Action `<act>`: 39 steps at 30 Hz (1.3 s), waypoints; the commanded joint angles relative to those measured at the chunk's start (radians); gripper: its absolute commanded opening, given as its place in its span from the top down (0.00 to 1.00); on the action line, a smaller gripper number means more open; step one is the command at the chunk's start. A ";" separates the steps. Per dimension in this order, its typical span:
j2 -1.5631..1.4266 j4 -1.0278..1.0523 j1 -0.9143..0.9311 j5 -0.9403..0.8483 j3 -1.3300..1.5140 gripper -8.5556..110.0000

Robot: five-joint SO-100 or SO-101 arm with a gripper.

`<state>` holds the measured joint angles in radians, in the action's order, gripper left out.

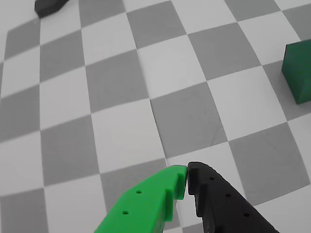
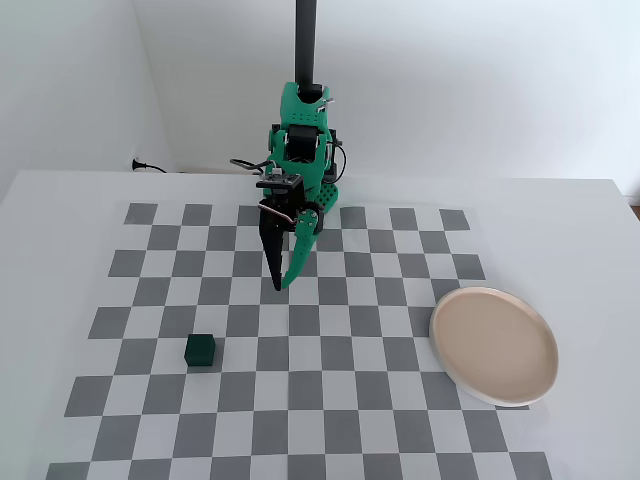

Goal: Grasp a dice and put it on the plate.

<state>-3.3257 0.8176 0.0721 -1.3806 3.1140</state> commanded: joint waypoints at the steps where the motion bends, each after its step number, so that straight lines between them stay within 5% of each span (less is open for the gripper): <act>1: -0.011 0.012 -0.015 -0.169 -0.020 0.96; 14: -0.011 -0.057 -0.041 -0.187 -0.020 0.96; 20: -0.011 -0.058 -0.032 -0.186 -0.020 0.70; 39: 0.034 -0.218 -0.031 -0.137 -0.025 0.73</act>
<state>-3.3226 0.6642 0.0337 -1.5263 3.1140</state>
